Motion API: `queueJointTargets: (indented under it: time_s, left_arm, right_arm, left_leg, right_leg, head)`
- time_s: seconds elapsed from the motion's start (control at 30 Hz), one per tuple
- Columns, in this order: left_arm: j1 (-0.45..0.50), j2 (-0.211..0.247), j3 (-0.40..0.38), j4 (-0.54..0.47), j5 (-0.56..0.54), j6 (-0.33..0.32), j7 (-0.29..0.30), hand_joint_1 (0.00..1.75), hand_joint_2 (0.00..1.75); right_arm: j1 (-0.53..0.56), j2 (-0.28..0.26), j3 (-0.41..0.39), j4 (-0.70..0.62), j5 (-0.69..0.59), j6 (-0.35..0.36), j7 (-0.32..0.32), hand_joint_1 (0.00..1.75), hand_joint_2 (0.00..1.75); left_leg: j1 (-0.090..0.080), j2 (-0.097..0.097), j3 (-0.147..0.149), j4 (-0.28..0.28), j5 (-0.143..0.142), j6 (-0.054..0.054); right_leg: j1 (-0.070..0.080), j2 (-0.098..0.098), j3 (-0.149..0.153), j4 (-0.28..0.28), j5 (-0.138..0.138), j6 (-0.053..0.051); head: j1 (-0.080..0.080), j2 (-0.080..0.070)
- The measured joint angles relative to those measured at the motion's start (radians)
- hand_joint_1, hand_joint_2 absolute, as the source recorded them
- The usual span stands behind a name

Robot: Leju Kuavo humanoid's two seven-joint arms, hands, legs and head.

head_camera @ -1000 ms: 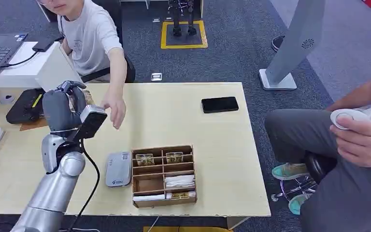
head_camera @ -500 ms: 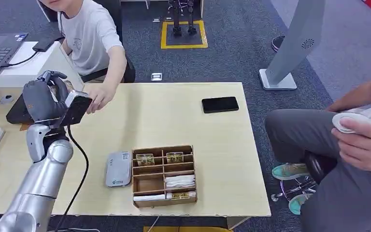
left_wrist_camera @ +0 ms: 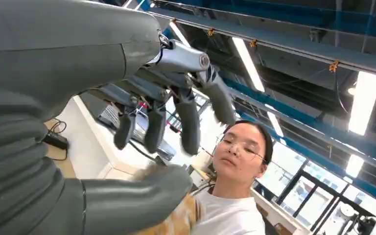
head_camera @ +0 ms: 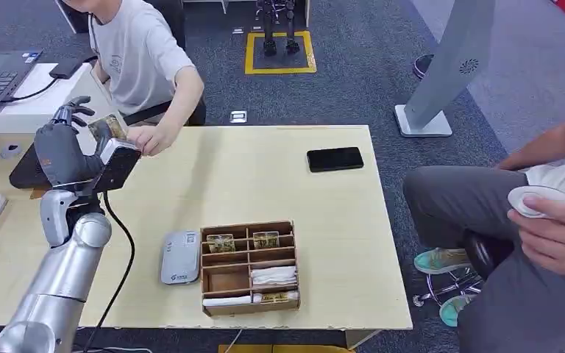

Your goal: Pass the card to the sensor for recognition and then transmit it.

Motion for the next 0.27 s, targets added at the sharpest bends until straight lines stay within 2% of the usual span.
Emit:
queueJointTargets:
  time_s: [0.27]
  left_arm:
    - [0.0,0.0,0.004,0.0,-0.002,0.002,0.0,0.0,1.75]
  right_arm:
    - [0.0,0.0,0.0,0.0,0.0,0.0,0.006,0.0,1.75]
  left_leg:
    - [0.0,0.0,0.0,0.0,0.0,0.0]
  right_leg:
    - [0.0,0.0,0.0,0.0,0.0,0.0]
  head:
    - [0.0,0.0]
